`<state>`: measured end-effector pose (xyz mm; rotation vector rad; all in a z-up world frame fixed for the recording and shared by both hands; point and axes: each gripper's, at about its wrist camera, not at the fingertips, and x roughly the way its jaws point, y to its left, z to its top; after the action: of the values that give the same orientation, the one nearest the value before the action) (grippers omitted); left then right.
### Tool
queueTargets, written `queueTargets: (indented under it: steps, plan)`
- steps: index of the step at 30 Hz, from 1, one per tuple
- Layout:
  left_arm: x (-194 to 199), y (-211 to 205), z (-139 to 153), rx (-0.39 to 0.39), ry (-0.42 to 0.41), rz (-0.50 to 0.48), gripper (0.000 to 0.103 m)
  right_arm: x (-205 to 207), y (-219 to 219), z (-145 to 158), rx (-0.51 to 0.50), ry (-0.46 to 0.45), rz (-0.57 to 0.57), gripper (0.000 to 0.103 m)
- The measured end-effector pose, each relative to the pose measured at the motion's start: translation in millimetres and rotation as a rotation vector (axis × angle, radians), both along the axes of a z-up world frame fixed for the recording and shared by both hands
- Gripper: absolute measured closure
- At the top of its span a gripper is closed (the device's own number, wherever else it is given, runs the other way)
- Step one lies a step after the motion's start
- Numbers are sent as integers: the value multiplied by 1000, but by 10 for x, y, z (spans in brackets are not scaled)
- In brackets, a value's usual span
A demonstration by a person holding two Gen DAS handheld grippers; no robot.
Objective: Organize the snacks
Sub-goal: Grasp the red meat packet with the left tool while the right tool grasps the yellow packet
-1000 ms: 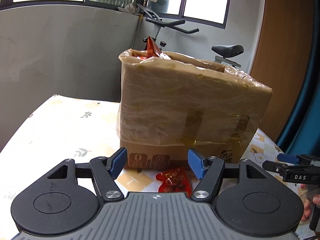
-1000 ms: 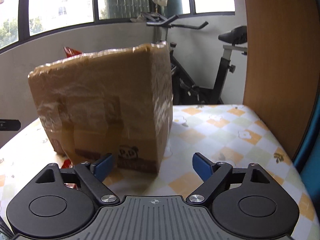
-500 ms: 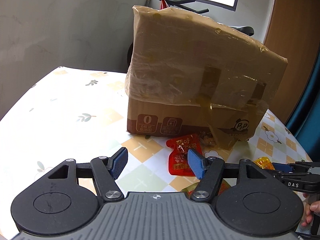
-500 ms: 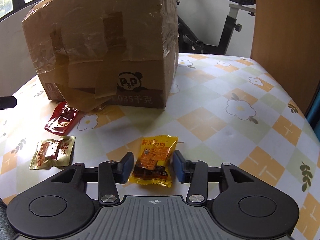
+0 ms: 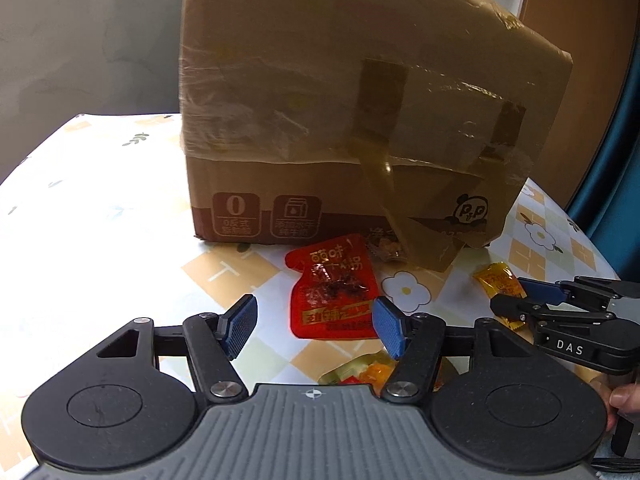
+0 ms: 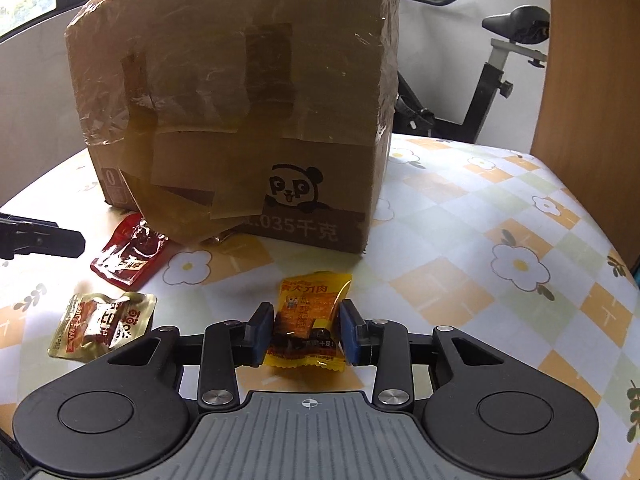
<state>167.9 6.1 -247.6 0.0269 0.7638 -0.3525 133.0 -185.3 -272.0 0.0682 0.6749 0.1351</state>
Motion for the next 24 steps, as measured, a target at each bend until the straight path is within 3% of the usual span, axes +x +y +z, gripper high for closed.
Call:
queueTargets:
  steps: [11,20,22,24]
  plan:
    - [387,-380,-224,46,42,5,35,-25,-14,-10,18,-15,0,70]
    - [442,-532,-291,90,6,-7,29,-30,-31,-12,25,-16,1,70]
    - [390,-576,-313,120,-15,-19,30,-30,-30,-12,26,-16,1,70]
    - [336,-563,-315,126,-36,-23,38,-29,-30,-11,26,-16,1,70]
